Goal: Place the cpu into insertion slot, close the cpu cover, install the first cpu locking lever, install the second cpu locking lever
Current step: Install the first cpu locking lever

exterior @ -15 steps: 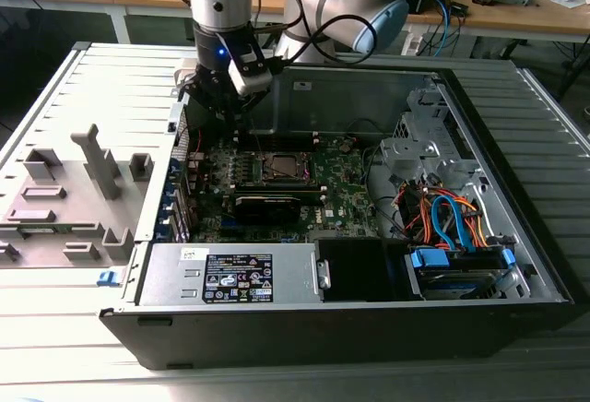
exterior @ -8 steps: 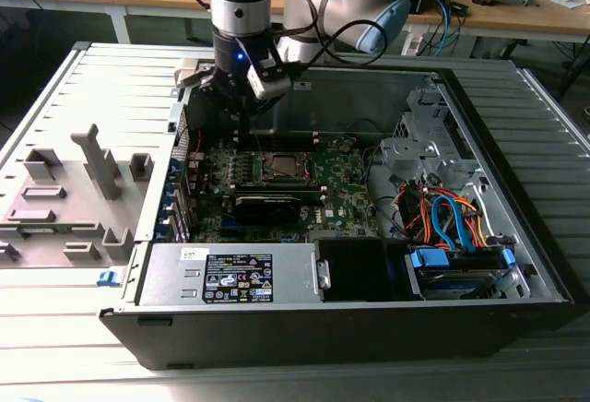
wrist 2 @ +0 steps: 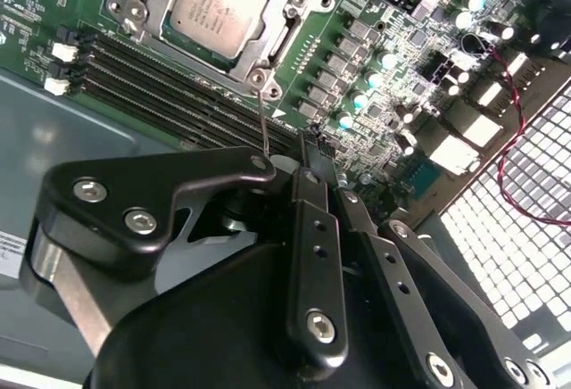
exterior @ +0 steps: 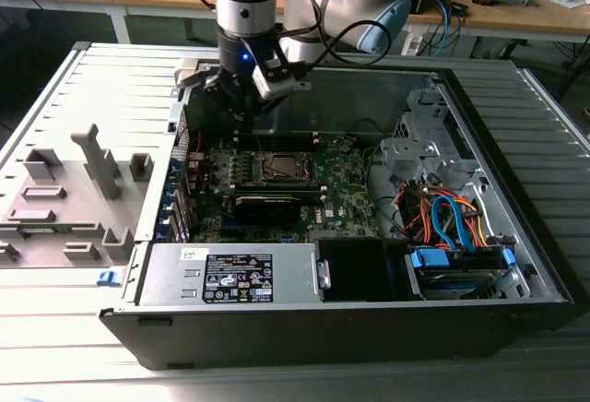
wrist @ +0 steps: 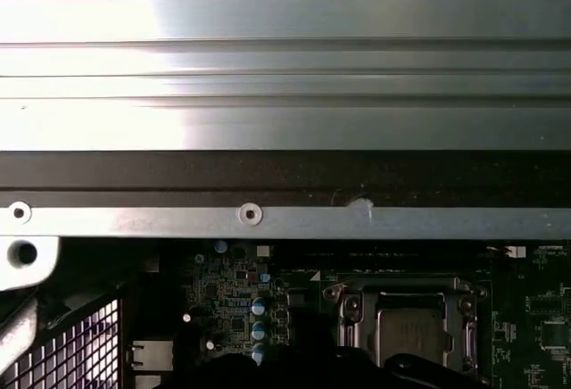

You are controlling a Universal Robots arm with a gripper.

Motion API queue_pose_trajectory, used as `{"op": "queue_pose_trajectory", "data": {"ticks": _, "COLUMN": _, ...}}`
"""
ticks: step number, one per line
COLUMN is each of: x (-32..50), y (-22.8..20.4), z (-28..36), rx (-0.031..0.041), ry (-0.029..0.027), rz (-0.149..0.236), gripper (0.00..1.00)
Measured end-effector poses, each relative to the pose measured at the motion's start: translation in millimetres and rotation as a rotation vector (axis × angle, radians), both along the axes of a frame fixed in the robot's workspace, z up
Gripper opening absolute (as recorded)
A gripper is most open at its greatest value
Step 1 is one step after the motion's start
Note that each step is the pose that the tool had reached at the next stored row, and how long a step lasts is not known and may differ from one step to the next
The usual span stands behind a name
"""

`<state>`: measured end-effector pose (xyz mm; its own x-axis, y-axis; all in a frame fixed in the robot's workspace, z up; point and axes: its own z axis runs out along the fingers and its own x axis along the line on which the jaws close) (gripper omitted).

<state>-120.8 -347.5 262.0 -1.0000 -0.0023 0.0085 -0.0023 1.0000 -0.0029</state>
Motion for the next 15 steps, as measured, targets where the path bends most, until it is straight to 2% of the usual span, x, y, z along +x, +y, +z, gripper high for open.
{"op": "queue_pose_trajectory", "data": {"ticks": 15, "x": 13.1, "y": 0.0, "z": 0.0, "rx": 0.0017, "ry": 0.0002, "rz": 0.0, "gripper": 0.11}}
